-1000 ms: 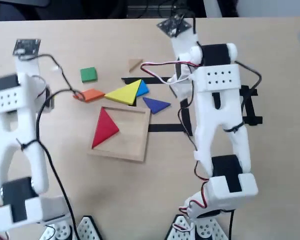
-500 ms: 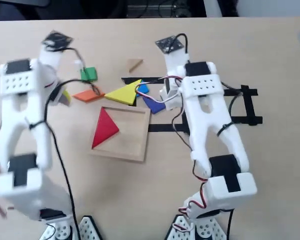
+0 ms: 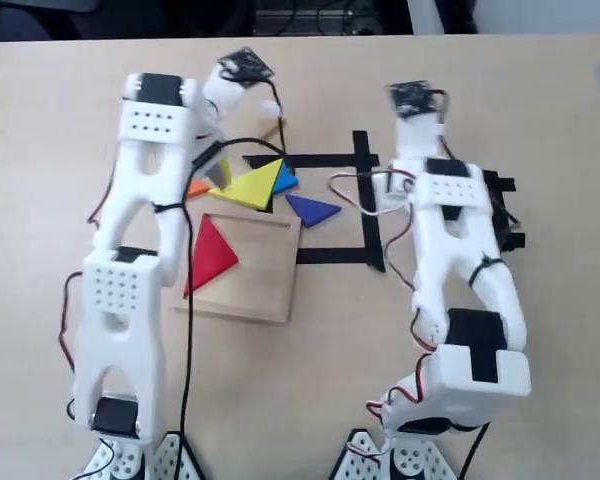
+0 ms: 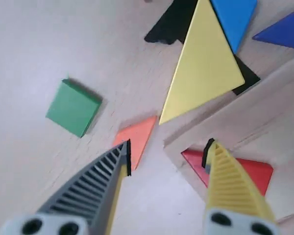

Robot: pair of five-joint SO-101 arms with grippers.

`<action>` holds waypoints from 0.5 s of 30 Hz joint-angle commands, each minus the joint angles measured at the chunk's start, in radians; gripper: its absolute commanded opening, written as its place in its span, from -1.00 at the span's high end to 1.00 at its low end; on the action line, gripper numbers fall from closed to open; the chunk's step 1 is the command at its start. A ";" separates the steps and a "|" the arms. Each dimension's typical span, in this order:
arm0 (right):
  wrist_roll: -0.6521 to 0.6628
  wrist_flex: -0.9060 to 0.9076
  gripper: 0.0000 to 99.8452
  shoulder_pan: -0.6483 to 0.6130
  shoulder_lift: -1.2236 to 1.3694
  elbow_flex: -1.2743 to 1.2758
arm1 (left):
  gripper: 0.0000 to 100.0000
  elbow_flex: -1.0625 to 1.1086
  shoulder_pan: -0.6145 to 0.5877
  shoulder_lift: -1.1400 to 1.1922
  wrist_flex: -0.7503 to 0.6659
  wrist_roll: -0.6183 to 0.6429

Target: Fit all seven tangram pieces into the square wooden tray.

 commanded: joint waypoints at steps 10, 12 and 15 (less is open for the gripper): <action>0.002 -0.175 0.81 0.014 -0.044 0.074 | 0.48 -0.381 0.174 0.219 0.097 0.137; 0.002 -0.175 0.81 0.015 -0.044 0.076 | 0.48 -0.401 0.189 0.264 0.071 0.137; 0.002 -0.173 0.81 0.015 -0.044 0.076 | 0.38 -0.420 0.197 0.333 0.063 0.138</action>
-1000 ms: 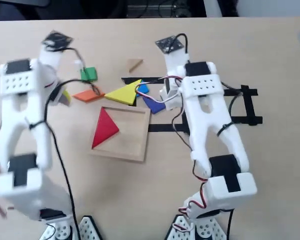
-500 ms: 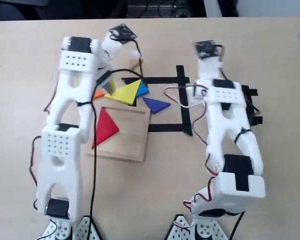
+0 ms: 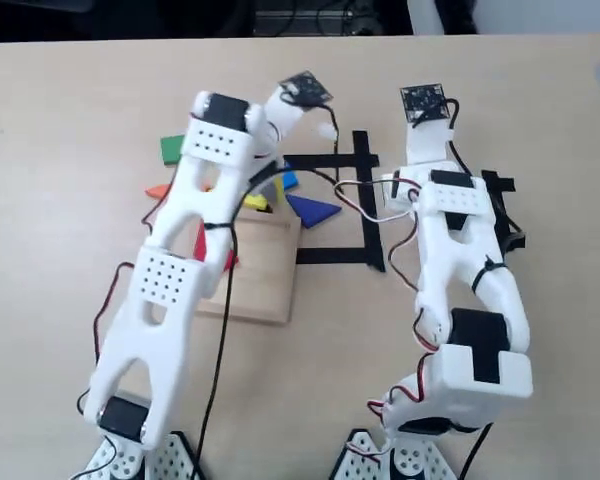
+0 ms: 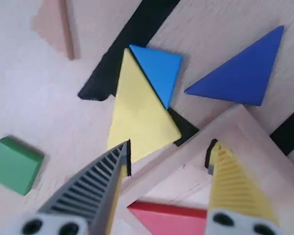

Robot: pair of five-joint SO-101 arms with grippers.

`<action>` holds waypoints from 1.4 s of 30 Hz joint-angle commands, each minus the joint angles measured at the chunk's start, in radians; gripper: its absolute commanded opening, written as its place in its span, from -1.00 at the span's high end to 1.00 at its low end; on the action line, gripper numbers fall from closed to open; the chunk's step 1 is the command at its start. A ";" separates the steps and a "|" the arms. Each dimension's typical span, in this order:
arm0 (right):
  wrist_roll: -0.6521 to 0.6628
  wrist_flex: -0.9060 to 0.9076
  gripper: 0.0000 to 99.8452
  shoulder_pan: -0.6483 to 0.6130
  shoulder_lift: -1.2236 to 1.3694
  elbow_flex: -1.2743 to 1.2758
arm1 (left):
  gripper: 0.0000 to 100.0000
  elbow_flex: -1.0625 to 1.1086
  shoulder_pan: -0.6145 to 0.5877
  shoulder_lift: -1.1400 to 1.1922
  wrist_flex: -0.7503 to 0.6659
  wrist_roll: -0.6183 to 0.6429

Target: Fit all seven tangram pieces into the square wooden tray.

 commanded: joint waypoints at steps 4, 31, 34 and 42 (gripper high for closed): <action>0.003 -0.014 0.81 -0.015 -0.044 -0.002 | 0.31 -0.193 -0.028 0.114 -0.066 0.110; 0.003 -0.014 0.81 -0.034 -0.044 0.016 | 0.43 -0.271 -0.087 0.293 -0.063 0.114; 0.003 -0.014 0.81 -0.032 -0.044 0.016 | 0.43 -0.271 -0.077 0.350 -0.114 0.120; 0.005 -0.014 0.81 -0.032 -0.044 0.016 | 0.43 -0.272 -0.064 0.333 -0.117 0.117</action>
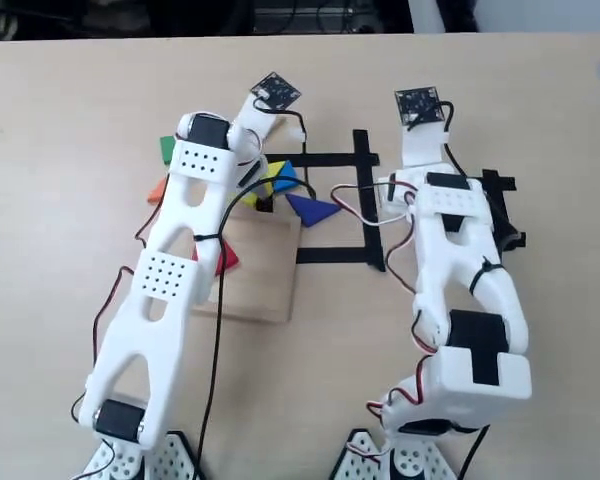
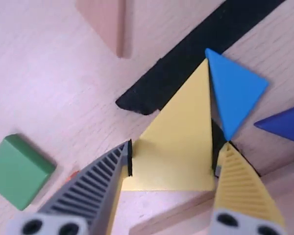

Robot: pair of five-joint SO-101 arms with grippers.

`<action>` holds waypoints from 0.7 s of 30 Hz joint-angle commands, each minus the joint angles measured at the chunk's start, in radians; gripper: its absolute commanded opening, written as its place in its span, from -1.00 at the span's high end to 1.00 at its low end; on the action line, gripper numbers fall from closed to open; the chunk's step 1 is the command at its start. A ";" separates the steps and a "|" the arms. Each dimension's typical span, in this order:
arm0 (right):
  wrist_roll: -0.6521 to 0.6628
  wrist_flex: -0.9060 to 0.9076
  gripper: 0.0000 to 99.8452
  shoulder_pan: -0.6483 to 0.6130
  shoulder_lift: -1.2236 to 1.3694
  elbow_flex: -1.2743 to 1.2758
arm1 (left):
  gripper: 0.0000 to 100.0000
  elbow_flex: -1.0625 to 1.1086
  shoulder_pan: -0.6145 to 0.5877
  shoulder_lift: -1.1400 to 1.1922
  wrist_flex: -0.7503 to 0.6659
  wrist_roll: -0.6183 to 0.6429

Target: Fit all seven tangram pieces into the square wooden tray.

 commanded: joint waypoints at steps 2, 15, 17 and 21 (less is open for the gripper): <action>0.005 -0.014 0.81 -0.017 -0.044 -0.004 | 0.43 0.004 0.012 0.012 0.000 0.006; 0.005 -0.014 0.81 -0.017 -0.044 -0.004 | 0.43 0.005 -0.124 -0.014 0.140 -0.267; 0.005 -0.014 0.81 -0.017 -0.044 -0.004 | 0.43 0.005 -0.160 -0.023 0.141 -0.295; 0.005 -0.014 0.81 -0.017 -0.042 -0.004 | 0.43 0.005 -0.239 -0.044 0.141 -0.370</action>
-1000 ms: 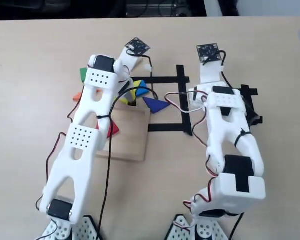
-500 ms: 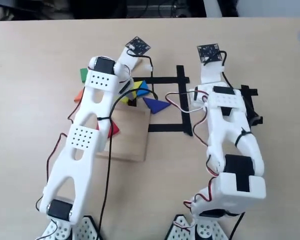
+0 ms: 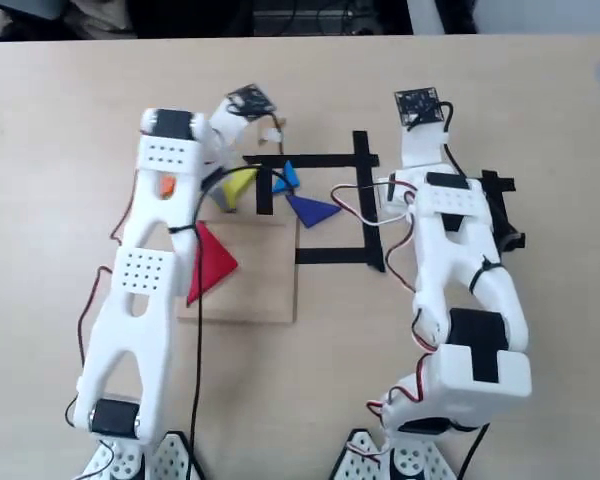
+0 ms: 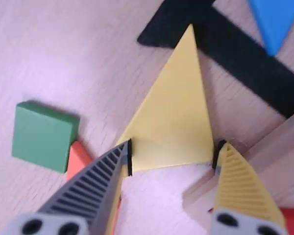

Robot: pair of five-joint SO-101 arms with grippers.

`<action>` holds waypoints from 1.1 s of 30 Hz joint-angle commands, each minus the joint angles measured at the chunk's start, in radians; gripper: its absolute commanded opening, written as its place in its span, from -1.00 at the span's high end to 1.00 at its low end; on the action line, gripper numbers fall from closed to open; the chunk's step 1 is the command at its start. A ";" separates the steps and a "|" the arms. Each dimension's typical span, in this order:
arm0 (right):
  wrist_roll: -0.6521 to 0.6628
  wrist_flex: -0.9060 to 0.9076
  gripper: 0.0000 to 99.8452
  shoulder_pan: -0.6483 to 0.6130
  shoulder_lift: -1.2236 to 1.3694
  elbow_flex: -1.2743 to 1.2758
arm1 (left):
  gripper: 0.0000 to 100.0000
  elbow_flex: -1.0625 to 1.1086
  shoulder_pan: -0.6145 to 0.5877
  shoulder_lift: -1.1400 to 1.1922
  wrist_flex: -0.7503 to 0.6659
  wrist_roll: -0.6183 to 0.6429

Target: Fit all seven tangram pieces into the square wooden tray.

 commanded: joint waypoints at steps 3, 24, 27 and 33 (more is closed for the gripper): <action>0.005 -0.017 0.81 -0.017 -0.042 -0.002 | 0.43 0.007 -0.150 -0.043 0.021 -0.100; 0.005 -0.028 0.81 -0.017 0.013 -0.028 | 0.43 0.421 -0.306 -0.330 0.028 -0.264; 0.005 -0.028 0.81 -0.017 0.013 -0.028 | 0.43 0.645 -0.272 -0.537 0.028 -0.296; 0.005 -0.028 0.81 -0.017 0.013 -0.028 | 0.43 0.851 -0.248 -0.911 0.011 -0.296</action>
